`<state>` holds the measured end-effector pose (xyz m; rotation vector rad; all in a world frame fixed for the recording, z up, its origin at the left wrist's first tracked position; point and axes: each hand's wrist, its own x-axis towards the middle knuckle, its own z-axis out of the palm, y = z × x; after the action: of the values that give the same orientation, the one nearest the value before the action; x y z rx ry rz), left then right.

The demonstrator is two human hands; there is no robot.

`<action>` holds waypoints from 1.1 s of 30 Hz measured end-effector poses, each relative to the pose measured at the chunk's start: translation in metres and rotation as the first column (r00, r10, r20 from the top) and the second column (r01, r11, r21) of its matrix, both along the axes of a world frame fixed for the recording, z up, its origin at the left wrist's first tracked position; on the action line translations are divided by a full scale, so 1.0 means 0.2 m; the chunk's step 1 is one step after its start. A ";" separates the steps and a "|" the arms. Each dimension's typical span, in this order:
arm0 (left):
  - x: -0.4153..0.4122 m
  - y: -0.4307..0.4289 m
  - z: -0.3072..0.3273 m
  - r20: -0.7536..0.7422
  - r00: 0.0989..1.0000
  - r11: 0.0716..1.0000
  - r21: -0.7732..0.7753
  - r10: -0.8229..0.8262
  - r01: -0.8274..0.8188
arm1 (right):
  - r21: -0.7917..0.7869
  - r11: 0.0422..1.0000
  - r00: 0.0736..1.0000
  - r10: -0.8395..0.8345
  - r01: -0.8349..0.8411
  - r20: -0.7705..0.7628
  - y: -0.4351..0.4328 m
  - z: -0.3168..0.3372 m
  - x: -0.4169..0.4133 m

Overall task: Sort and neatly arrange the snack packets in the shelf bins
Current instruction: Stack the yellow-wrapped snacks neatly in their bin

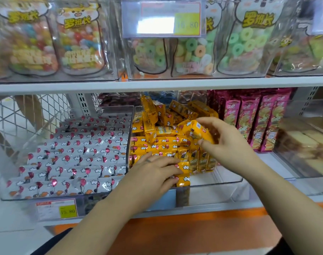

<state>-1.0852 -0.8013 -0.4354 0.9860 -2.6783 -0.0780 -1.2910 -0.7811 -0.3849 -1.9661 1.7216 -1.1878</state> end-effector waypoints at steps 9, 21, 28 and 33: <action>0.00 0.02 0.02 0.009 1.000 0.998 -0.055 0.020 -0.020 | 0.272 0.950 0.986 0.128 -0.154 0.110 -0.08 -0.16 0.10; -0.01 0.01 0.04 0.181 0.973 0.990 -0.020 0.140 -0.139 | 0.485 0.858 0.979 0.202 -0.167 -0.020 -0.06 -0.15 0.07; -0.01 0.03 0.08 0.188 0.973 0.990 0.014 0.136 -0.142 | -0.093 0.973 0.758 -0.225 0.214 -0.612 -0.16 -0.05 -0.02; -0.02 0.03 0.08 0.188 0.972 0.989 0.029 0.139 -0.147 | -0.025 0.954 0.551 -0.195 0.300 -0.811 -0.23 -0.13 0.02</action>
<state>-1.0887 -0.7957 -0.4194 1.2537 -2.7714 -0.0135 -1.2866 -0.8270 -0.4102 -2.4371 2.4809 -0.1332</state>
